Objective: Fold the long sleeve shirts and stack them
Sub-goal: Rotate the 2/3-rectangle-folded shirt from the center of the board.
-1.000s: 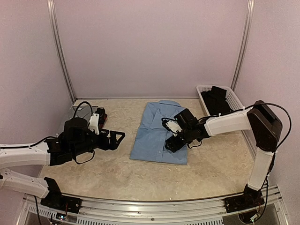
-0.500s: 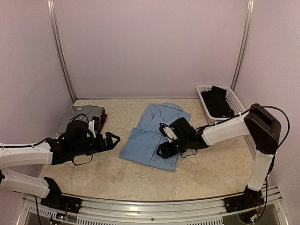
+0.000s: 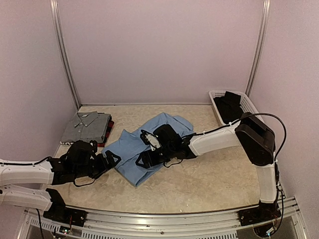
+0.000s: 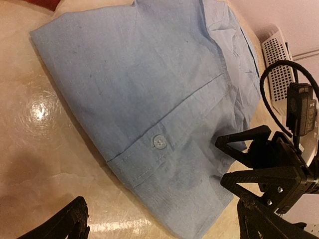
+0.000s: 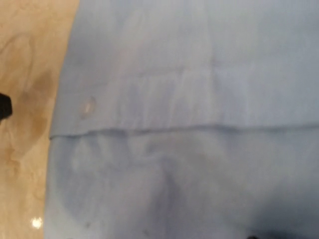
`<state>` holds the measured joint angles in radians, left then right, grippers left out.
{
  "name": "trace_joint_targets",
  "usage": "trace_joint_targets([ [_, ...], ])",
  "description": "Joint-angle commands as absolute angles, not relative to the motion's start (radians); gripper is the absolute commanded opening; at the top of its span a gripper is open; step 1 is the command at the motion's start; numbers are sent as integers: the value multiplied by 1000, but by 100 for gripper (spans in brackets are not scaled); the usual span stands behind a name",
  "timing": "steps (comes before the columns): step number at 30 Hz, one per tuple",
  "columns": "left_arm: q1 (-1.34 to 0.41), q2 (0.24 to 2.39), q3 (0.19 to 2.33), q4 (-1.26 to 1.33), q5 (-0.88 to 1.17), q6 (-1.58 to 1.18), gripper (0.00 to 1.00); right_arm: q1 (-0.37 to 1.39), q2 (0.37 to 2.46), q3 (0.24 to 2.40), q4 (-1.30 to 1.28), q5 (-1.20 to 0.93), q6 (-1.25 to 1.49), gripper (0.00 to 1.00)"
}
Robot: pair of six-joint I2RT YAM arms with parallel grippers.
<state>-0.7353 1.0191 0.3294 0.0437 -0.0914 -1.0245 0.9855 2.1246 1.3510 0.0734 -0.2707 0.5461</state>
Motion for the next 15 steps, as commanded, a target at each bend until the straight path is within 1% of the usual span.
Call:
trace_joint_targets([
  [1,-715,1019,310,64,-121,-1064,99,933,2039,1384,-5,-283,438,70],
  [7,-695,1095,301,135,-98,-1050,98,813,2003,1386,-61,-238,357,70],
  [12,-689,1116,304,155,-97,-1048,97,715,2084,1452,-80,-224,306,70],
  [15,-682,1128,302,170,-94,-1046,95,671,2149,1517,-102,-230,291,69],
])
